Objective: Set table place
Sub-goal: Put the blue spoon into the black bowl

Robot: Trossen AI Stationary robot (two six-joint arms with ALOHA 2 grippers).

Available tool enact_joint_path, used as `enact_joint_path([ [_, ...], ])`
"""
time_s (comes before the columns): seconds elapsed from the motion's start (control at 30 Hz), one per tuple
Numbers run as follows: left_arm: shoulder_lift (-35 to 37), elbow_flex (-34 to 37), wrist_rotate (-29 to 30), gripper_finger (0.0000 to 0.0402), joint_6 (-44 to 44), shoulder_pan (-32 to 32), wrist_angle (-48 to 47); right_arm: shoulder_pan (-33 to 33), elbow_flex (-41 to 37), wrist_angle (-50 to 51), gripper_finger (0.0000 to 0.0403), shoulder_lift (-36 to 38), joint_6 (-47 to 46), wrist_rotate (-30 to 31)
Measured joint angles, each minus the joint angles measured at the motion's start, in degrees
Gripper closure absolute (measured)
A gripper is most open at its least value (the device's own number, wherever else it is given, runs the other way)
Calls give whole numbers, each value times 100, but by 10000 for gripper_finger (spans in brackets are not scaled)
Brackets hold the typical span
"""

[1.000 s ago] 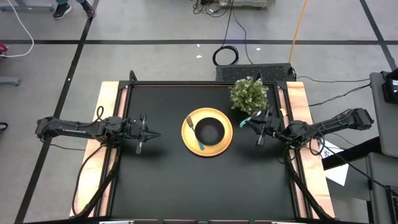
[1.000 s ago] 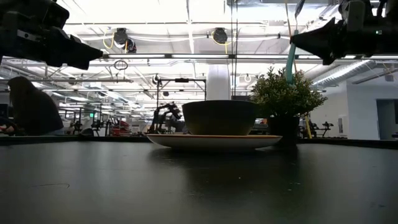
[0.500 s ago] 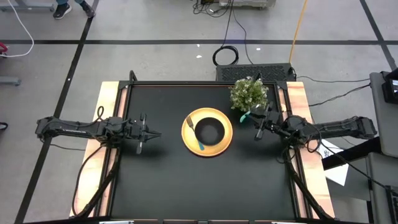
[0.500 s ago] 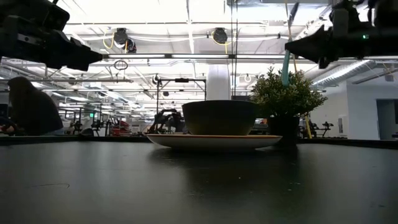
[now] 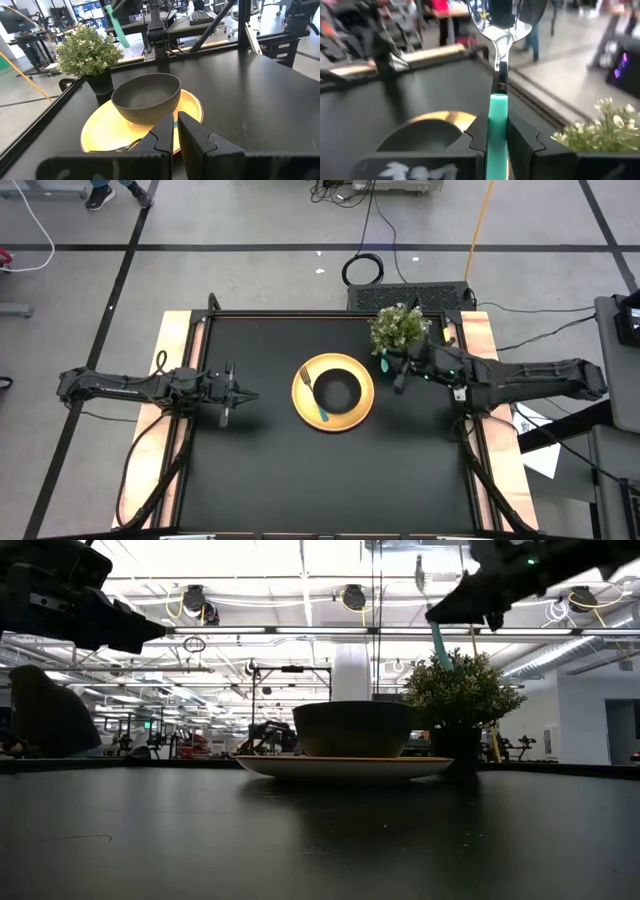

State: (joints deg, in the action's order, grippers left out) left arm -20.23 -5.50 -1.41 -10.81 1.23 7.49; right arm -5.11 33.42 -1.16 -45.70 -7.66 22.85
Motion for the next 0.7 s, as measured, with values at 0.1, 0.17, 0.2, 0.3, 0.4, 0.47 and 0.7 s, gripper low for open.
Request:
enact_joint_path([
  [0.1, 0, 0, -2, 371, 25, 0, 0, -261, 578, 930, 371, -451, -414, -401],
  [0.17, 0, 0, -2, 371, 39, 0, 0, -395, 870, 1316, 371, -763, -670, -721],
  [0.2, -2, 0, -2, 371, 39, 0, 0, -447, 981, 1408, 371, -903, -781, -875],
  [0.3, -1, 0, -2, 371, 39, -2, 0, -622, 1315, 1638, 371, -1282, -1135, -1436],
  [0.4, 0, 0, -4, 371, 46, -2, -3, -786, 1615, 1824, 371, -1602, -1478, -1931],
  [0.47, -2, 0, -4, 371, 61, -2, -11, -886, 1763, 1973, 371, -1786, -1599, -2124],
  [0.7, -2, 0, -50, 371, 78, 3, -36, -1189, 2042, 2279, 371, -2436, -2103, -2776],
])
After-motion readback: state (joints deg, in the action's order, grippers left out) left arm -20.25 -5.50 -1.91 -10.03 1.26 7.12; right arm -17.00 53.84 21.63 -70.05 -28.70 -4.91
